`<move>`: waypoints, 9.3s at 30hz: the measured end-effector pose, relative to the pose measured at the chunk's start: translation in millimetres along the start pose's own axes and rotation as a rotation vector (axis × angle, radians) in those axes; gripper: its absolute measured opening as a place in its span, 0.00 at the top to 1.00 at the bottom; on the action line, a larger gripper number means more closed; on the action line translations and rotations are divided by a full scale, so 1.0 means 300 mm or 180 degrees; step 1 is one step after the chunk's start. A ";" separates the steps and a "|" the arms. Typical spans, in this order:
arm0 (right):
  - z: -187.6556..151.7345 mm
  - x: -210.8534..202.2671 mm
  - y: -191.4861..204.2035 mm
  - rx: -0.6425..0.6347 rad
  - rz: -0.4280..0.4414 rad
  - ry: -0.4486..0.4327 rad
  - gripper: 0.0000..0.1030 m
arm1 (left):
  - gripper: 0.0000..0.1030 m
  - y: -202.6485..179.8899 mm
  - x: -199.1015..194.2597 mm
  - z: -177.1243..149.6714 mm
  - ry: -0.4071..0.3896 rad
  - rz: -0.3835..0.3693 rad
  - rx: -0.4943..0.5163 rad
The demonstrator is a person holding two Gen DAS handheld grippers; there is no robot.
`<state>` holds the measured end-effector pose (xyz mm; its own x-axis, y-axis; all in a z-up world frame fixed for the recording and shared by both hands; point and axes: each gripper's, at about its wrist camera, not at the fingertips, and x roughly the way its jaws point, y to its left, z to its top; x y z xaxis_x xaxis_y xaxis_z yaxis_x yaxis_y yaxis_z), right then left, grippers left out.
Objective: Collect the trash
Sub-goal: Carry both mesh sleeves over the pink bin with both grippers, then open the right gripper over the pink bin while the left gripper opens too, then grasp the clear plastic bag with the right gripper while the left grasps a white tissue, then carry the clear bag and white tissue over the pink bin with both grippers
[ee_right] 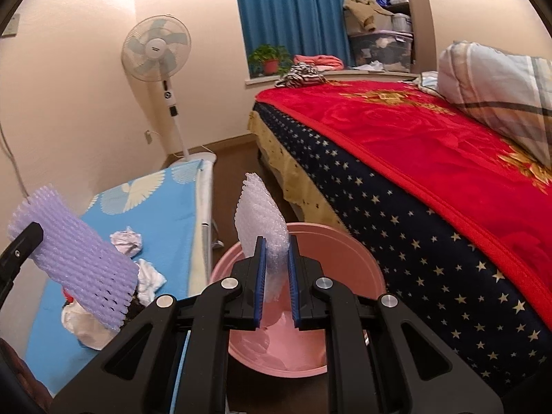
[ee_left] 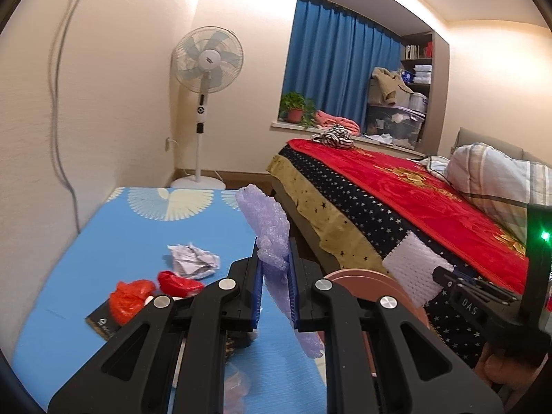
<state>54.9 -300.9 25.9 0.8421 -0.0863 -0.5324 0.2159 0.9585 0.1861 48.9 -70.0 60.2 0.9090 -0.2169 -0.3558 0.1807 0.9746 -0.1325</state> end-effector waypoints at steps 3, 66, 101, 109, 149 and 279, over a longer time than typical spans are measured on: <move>-0.002 0.012 -0.017 0.0048 -0.0055 0.0010 0.88 | 0.88 -0.016 0.023 -0.004 0.0014 -0.0056 0.0026; -0.112 0.080 0.152 -0.0097 0.0588 0.0301 0.80 | 0.55 0.148 0.051 -0.113 0.0266 0.0002 -0.0031; -0.296 0.159 0.452 -0.0636 0.1590 0.1013 0.86 | 0.67 0.424 0.044 -0.271 0.0714 0.0482 -0.0849; -0.289 0.184 0.436 -0.0592 0.1532 0.1048 0.86 | 0.72 0.388 0.126 -0.301 0.0907 0.0537 -0.0681; -0.137 0.004 0.288 -0.0374 0.1073 0.0334 0.86 | 0.94 0.250 -0.104 -0.160 0.0298 0.0437 -0.0116; 0.063 0.115 -0.147 0.0301 -0.0286 -0.0006 0.86 | 0.94 -0.177 0.300 -0.167 0.0457 -0.0370 -0.0014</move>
<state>83.9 -351.3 14.8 0.8181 -0.1712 -0.5490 0.3360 0.9170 0.2148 102.2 -144.1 -11.2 0.8191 -0.3342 -0.4663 0.2795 0.9423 -0.1845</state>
